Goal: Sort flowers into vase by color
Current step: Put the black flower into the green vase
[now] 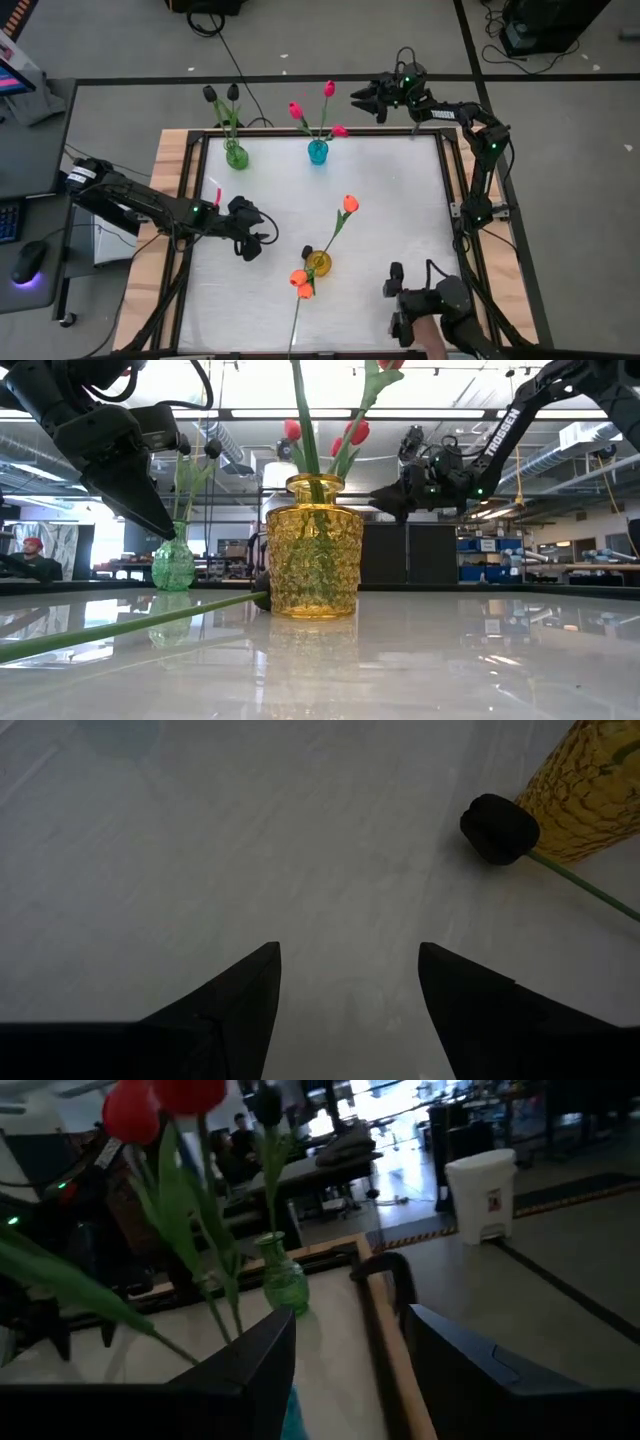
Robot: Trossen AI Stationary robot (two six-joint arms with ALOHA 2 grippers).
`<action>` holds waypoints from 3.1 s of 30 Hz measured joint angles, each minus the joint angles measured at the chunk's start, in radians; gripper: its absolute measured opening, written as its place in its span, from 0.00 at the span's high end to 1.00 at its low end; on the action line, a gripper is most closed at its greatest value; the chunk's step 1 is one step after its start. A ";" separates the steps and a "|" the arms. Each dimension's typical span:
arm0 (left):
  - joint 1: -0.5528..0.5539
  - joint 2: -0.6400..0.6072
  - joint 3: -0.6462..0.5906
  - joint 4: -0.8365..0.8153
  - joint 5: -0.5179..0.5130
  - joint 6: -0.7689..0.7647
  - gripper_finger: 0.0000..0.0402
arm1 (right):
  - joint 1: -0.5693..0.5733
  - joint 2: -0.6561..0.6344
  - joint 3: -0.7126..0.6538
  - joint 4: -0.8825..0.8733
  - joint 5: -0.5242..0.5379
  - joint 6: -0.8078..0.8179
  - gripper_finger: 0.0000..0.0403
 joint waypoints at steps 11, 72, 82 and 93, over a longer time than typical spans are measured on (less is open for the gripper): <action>0.000 0.000 0.000 0.000 0.000 0.000 0.40 | 0.006 -0.296 0.000 -0.449 0.311 -0.193 0.52; 0.000 0.000 0.000 0.270 0.000 -0.203 0.40 | 0.985 -1.166 -0.838 -0.472 1.108 0.259 0.52; -0.004 0.000 0.000 0.270 0.097 -0.346 0.40 | 0.985 -1.166 -0.838 -0.473 1.086 0.252 0.52; -0.098 0.025 0.000 0.222 0.127 -0.487 0.40 | 0.985 -1.165 -0.838 -0.474 1.086 0.252 0.52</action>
